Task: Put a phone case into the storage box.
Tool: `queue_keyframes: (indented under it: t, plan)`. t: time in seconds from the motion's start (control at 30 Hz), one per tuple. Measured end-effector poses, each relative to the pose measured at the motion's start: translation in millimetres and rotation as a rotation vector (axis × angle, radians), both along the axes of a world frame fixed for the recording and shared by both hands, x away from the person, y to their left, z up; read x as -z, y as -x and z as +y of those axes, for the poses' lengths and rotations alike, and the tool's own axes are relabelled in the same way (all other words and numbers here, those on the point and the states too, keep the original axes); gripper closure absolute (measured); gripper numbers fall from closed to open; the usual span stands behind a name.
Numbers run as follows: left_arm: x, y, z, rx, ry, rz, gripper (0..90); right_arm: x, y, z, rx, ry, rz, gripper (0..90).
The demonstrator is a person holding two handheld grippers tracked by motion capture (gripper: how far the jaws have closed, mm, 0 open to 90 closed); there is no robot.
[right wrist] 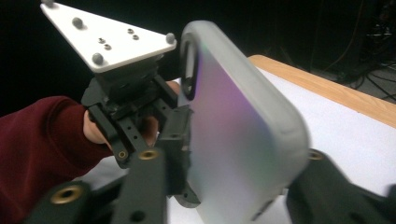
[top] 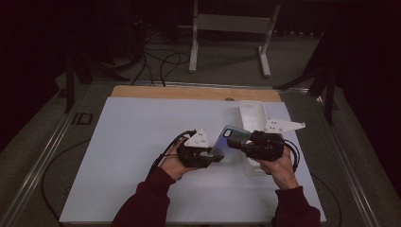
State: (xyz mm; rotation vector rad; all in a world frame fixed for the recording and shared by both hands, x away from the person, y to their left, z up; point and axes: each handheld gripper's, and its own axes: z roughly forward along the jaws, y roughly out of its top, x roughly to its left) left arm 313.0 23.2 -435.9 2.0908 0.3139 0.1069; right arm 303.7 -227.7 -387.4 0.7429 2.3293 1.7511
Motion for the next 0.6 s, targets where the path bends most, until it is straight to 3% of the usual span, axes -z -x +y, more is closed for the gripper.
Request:
queue_keyframes:
  t: [0.13, 0.3, 0.43, 0.6]
  plan:
    - [0.9, 1.2, -1.6, 0.009, -0.001, -0.002, 79.3, 1.2, -0.9, 1.8, 0.005, -0.011, 0.009, 47.6]
    - [1.2, 2.7, -3.8, 0.007, -0.004, -0.009, 80.4, 1.3, -1.2, 3.9, 0.009, -0.011, 0.016, 37.6]
    - [1.4, 2.0, -3.3, -0.005, -0.017, -0.018, 80.6, 2.7, -2.2, 5.6, 0.051, 0.021, 0.031, 29.9]
    - [0.4, 1.7, -2.2, -0.022, -0.016, -0.023, 80.7, 2.3, -2.3, 2.8, 0.106, 0.004, 0.035, 20.0]
